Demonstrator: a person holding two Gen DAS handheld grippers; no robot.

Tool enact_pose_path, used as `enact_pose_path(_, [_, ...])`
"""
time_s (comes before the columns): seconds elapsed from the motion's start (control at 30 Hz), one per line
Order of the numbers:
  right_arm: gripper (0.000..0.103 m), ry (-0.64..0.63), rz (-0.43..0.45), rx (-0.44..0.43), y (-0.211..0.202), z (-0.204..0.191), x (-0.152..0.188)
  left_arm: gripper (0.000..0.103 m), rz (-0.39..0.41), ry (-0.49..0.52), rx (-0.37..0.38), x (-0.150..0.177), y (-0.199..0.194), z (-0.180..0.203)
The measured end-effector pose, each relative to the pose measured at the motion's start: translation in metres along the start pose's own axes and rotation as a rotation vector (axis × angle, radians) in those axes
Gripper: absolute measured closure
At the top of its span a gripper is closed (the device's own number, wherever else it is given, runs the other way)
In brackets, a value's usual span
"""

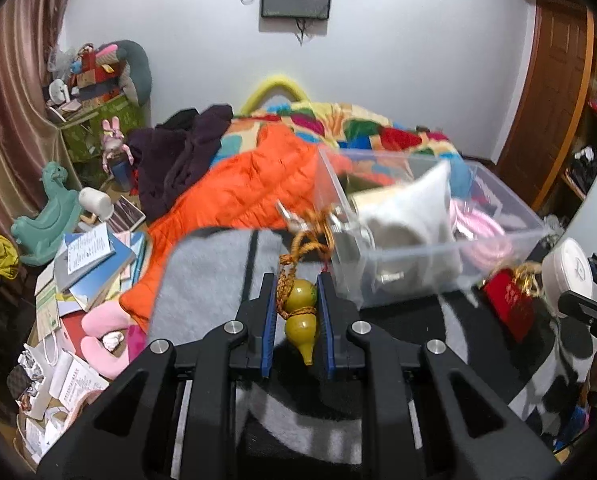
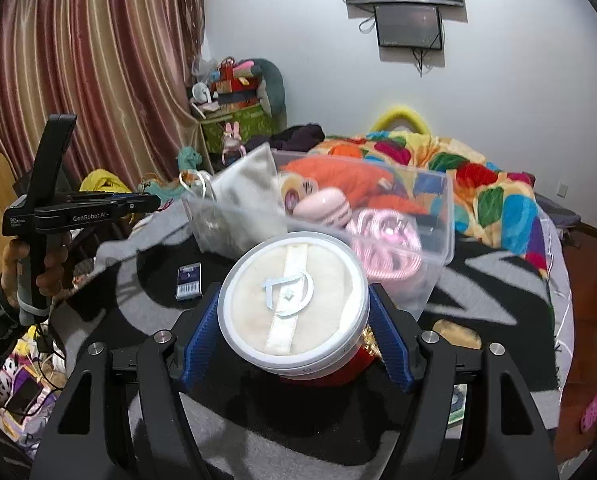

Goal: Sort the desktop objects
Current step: 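Carry the gourd charm and white case over the clear box and release both inside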

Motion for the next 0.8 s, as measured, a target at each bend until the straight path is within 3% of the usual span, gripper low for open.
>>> enact_pose_path(0.27, [0.036,0.013,0.067,0.018,-0.014,0.011,-0.031,0.084,0.058,-0.006,0.011,-0.032,-0.017,-0.001])
enact_pose_path(0.8, [0.036,0.038,0.143,0.028,-0.025,0.021,-0.065,0.084,0.121,0.029,0.114,-0.082,-0.022,0.043])
Point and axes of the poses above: each gripper's, at about its wrist camera, not at the fingertips, and y roughly the way its jaws point, z to its right, x to its underside, the point moved 10 cm from there along y, roughly the way its jaws point, and after that the axes turned 3 degrees about -z, right-handed, at the moved point
